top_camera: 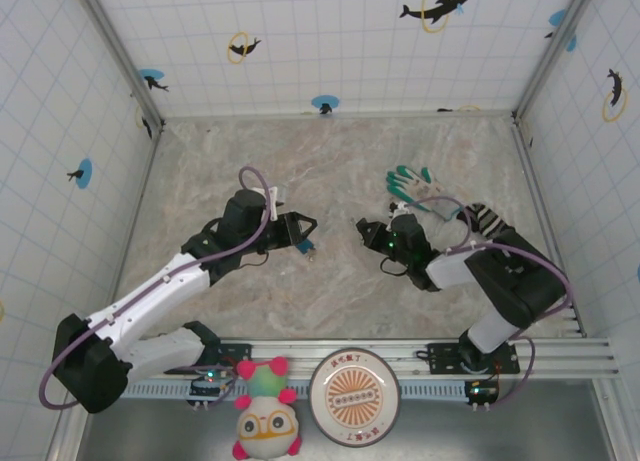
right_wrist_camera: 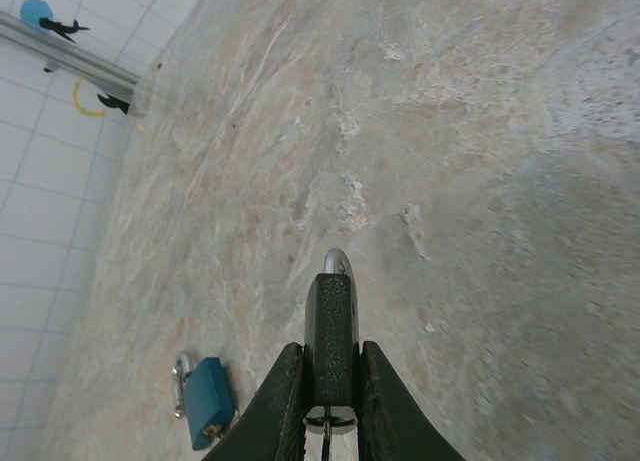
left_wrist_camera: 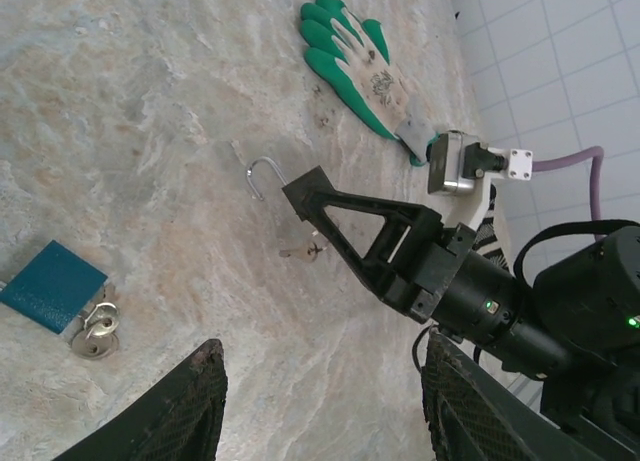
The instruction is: Unlock with the key
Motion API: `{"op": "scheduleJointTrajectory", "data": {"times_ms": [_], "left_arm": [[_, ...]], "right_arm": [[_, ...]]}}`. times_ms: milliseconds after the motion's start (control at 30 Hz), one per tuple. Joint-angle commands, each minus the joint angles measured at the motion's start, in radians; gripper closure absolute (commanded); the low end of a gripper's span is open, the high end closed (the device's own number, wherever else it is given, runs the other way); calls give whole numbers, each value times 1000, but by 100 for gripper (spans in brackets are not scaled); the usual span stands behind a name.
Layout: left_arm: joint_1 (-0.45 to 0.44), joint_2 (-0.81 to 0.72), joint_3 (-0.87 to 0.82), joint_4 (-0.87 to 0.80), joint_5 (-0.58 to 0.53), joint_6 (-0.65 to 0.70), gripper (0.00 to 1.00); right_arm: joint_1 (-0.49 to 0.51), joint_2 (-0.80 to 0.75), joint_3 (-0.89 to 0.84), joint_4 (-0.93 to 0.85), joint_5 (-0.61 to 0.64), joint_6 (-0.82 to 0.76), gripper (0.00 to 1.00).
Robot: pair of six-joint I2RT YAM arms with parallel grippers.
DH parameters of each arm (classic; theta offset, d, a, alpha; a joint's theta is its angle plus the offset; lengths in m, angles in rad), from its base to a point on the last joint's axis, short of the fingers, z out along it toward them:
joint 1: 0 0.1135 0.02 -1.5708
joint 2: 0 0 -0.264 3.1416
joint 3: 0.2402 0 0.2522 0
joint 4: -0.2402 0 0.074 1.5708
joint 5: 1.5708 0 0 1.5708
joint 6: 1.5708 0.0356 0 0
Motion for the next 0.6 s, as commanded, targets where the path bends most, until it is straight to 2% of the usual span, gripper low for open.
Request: {"op": "scheduleJointTrajectory", "data": {"times_ms": [0,333,400,567], "left_arm": [[4,-18,-20,22,-13,-16,46],[4,-8,-32,42,-10,-30,46],[4,-3,-35,47,-9,-33,46],[4,5,-37,52,-10,-39,46]], "right_arm": [[-13,63,37,155,-6,59,100],[-50,236,28,322,-41,132,99],[-55,254,27,324,-41,134,95],[-65,270,24,314,-29,138,78]]}}
